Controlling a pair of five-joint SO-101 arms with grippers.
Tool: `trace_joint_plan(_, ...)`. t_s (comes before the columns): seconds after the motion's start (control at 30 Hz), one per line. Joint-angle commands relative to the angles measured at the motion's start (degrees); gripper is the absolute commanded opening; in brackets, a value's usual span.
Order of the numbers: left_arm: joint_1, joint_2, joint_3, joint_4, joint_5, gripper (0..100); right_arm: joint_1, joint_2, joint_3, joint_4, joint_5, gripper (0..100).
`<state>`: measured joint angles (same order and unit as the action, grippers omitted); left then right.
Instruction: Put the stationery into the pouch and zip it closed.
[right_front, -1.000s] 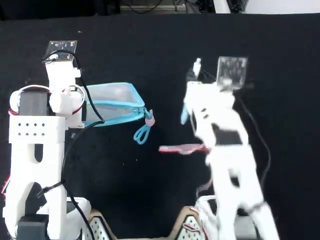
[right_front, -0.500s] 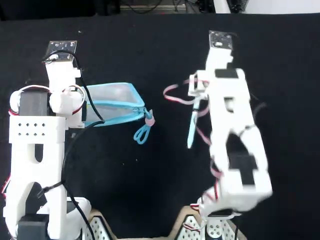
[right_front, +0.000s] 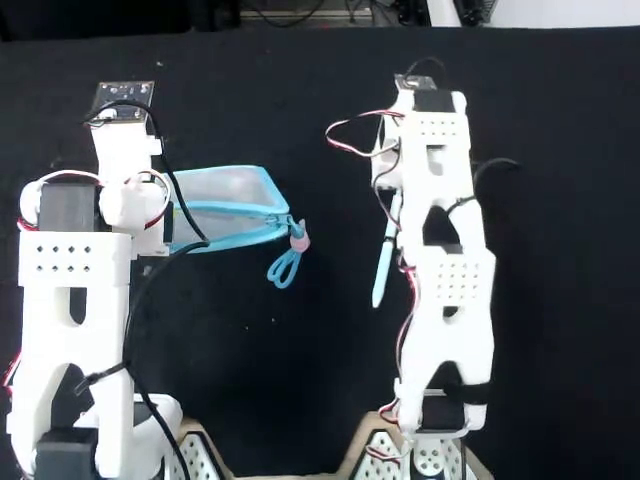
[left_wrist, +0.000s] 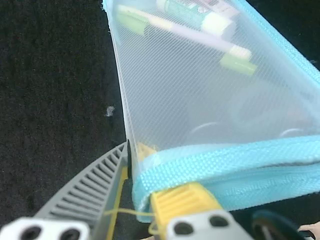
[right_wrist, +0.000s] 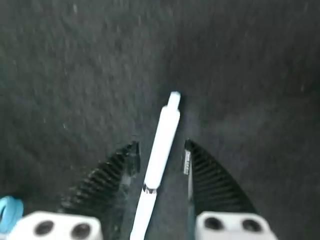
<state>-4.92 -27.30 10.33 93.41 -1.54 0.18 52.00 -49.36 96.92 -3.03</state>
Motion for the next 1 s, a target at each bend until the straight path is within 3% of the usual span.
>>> trace_joint_plan(0.0, 0.13, 0.35, 1.27, 0.00, 0.53, 3, 0.44, 2.95, -11.12, 1.93, 0.09, 12.4)
trace_joint_plan(0.63, 0.13, 0.18, 1.27, 0.26, 0.53, 3, 0.97, 7.25, -13.32, 3.96, 0.53, 12.4)
trace_joint_plan(0.8, 0.13, 0.18, 1.27, 0.26, 0.53, 3, -0.35, 7.25, -11.12, 3.96, 6.33, 12.4)
trace_joint_plan(0.97, 0.13, 0.18, 1.27, 0.26, 0.62, 3, -1.93, 7.25, -9.89, 3.96, 7.30, 12.4)
